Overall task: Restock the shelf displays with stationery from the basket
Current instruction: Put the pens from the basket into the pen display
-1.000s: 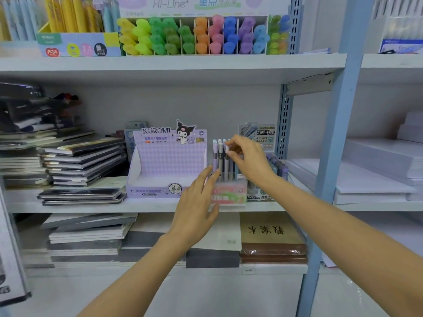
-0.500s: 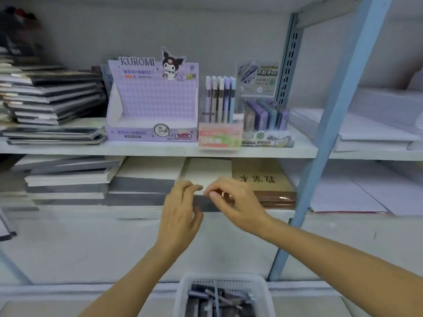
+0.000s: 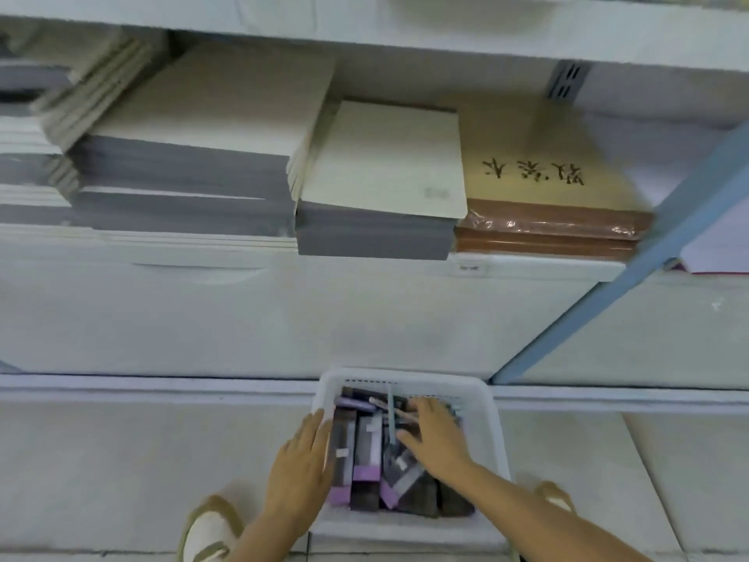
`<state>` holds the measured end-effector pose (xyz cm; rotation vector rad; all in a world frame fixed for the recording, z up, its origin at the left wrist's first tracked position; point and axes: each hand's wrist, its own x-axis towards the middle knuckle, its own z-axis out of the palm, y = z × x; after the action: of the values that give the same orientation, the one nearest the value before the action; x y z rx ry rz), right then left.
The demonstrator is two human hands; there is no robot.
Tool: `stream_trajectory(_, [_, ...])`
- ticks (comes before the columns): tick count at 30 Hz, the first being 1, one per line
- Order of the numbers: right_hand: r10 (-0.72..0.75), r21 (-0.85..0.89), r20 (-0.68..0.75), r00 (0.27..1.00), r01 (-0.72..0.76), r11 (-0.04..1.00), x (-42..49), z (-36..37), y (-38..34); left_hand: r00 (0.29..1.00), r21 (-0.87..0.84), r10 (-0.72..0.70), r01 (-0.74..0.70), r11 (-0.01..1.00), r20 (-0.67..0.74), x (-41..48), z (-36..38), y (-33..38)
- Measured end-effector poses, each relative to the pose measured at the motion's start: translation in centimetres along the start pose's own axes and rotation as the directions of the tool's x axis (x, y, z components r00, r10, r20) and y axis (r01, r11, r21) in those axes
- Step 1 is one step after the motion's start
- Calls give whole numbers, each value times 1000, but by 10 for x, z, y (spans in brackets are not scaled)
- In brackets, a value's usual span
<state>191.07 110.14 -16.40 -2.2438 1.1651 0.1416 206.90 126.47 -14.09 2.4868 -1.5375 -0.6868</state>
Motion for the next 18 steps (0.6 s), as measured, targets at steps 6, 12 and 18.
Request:
stream_trajectory(6, [85, 19, -69, 994, -84, 996, 16, 40, 14, 999, -48, 4, -6, 999, -43, -4, 19, -7])
stream_trajectory(12, [-2, -31, -142, 990, -3, 1000, 32, 49, 9, 1000, -41, -24, 24, 999, -19, -3, 26, -5])
stream_trajectory(18, [-102, 122, -112, 988, 115, 986, 33, 29, 12, 994, -81, 4, -13, 997, -113, 0, 22, 1])
